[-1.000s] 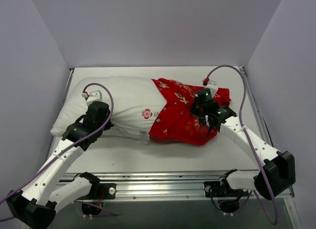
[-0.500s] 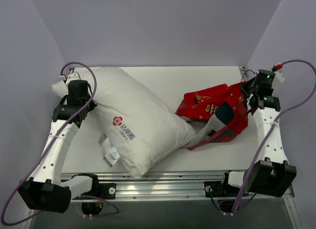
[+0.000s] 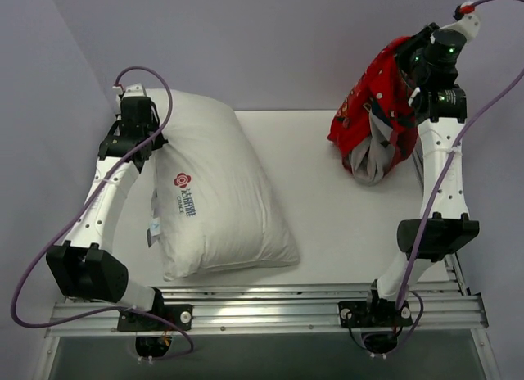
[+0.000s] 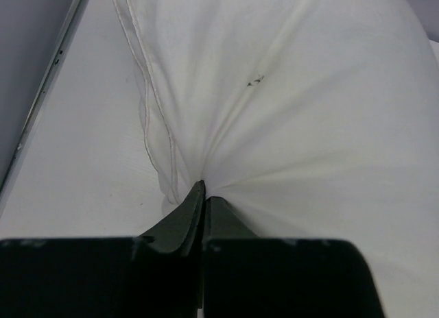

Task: Remove the pillowcase from the pillow

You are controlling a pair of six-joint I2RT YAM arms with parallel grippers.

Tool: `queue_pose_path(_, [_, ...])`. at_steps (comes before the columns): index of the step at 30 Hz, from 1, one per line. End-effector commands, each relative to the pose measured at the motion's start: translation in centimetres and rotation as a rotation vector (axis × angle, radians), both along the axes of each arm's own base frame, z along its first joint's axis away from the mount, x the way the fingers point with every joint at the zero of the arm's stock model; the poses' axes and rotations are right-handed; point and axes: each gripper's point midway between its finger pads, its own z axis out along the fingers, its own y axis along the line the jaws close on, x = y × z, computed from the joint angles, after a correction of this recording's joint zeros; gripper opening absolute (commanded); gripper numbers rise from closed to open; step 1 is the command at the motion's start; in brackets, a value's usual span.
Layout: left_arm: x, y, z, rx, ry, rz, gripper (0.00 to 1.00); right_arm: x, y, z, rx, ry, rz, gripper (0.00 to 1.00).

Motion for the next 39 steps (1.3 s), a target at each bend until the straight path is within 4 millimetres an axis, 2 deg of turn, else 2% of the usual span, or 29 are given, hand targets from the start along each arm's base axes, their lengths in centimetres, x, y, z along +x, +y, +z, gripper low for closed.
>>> queue_pose_path(1, [1.5,1.5,9.7,-0.035,-0.309,0.042,0.02,-3.1,2.5,9.0,-0.028,-0.244,0.096,0.0])
queue_pose_path(3, [0.9,1.1,8.9,-0.05,-0.287,0.025,0.03,-4.7,3.9,9.7,-0.013,-0.27,0.145,0.0])
queue_pose_path(4, [0.2,1.0,9.3,-0.057,-0.298,0.017,0.04,-4.0,4.5,6.0,0.0,-0.194,0.165,0.0])
queue_pose_path(5, [-0.3,0.8,9.2,-0.071,-0.298,0.007,0.06,-5.9,4.9,6.8,0.009,-0.23,0.182,0.0])
queue_pose_path(6, [-0.9,0.7,8.0,-0.072,-0.271,0.004,0.07,-6.5,6.7,5.3,0.018,-0.201,0.222,0.0])
queue_pose_path(7, [-2.1,0.8,8.5,-0.077,-0.286,0.003,0.07,-6.1,7.4,0.8,0.026,-0.12,0.237,0.0])
queue_pose_path(8, [-2.8,0.8,8.5,-0.079,-0.285,0.001,0.09,-8.3,7.9,0.9,0.027,-0.132,0.243,0.0])
queue_pose_path(9, [-3.6,0.9,7.2,-0.078,-0.25,0.002,0.12,-9.2,9.1,-0.6,0.026,-0.104,0.268,0.0])
queue_pose_path(10, [-5.0,1.0,8.0,-0.08,-0.273,0.001,0.13,-10.0,9.5,-2.5,0.022,-0.069,0.279,0.0])
queue_pose_path(11, [-5.9,1.2,7.9,-0.077,-0.271,0.003,0.16,-11.7,9.7,-6.2,0.017,0.006,0.276,0.0])
queue_pose_path(13, [-8.4,1.6,7.8,-0.072,-0.273,0.009,0.29,-14.0,10.6,-10.2,0.024,0.099,0.295,0.0])
queue_pose_path(14, [-9.3,1.7,7.7,-0.069,-0.274,0.012,0.34,-16.1,10.9,-13.2,0.025,0.158,0.315,0.03])
queue_pose_path(15, [-11.0,2.0,8.2,-0.067,-0.292,0.014,0.45,-17.3,11.6,-14.5,0.028,0.187,0.352,0.07])
queue_pose_path(16, [-11.7,2.1,7.7,-0.06,-0.281,0.017,0.5,-18.5,12.1,-15.7,0.021,0.218,0.38,0.22])
queue_pose_path(18, [-13.5,2.4,7.3,-0.054,-0.261,0.022,0.6,-21.5,11.6,-18.4,-0.006,0.311,0.389,0.39])
queue_pose_path(19, [-14.6,2.6,8.2,-0.054,-0.286,0.022,0.69,-23.0,11.0,-20.0,-0.038,0.386,0.381,0.51])
queue_pose_path(21, [-16.1,2.7,8.3,-0.045,-0.273,0.015,0.8,-24.8,10.0,-19.3,-0.063,0.385,0.357,0.61])
queue_pose_path(22, [-17.1,2.7,9.3,-0.044,-0.302,0.004,0.89,-25.7,9.0,-19.5,-0.084,0.412,0.321,0.71])
queue_pose_path(24, [-18.5,2.9,9.8,-0.029,-0.293,0.0,0.97,-26.7,8.1,-16.4,-0.102,0.346,0.287,0.78])
queue_pose_path(25, [-19.3,3.0,10.4,-0.025,-0.307,-0.004,1.0,-26.9,6.7,-15.2,-0.124,0.325,0.216,0.84])
queue_pose_path(27, [-20.7,3.1,11.9,-0.01,-0.327,-0.017,0.94,-27.7,5.1,-13.1,-0.164,0.297,0.15,0.89])
queue_pose_path(28, [-21.4,3.2,12.5,-0.005,-0.341,-0.019,0.94,-28.4,3.5,-10.6,-0.183,0.252,0.069,0.92])
queue_pose_path(30, [-23.2,3.5,14.6,0.01,-0.382,-0.026,0.94,-29.3,1.6,-8.2,-0.225,0.212,-0.012,0.96])
queue_pose_path(31, [-23.8,3.6,15.5,0.016,-0.401,-0.025,0.94,-30.1,0.8,-6.1,-0.235,0.17,-0.05,0.97])
queue_pose_path(32, [-24.6,4.0,16.0,0.034,-0.405,-0.018,0.94,-30.8,-0.5,-5.0,-0.253,0.15,-0.114,0.98])
queue_pose_path(33, [-25.9,4.3,17.8,0.036,-0.457,-0.009,0.94,-31.4,-1.3,-4.1,-0.283,0.136,-0.144,0.99])
queue_pose_path(35, [-27.3,4.8,18.9,0.057,-0.482,-0.001,0.94,-33.0,-2.4,-1.6,-0.307,0.071,-0.194,1.0])
queue_pose_path(37, [-29.3,5.6,20.9,0.066,-0.546,0.032,0.94,-34.2,-3.5,-0.2,-0.345,0.033,-0.237,1.0])
queue_pose_path(39, [-30.5,6.3,21.8,0.074,-0.576,0.061,0.94,-35.7,-4.2,1.2,-0.36,-0.015,-0.264,1.0])
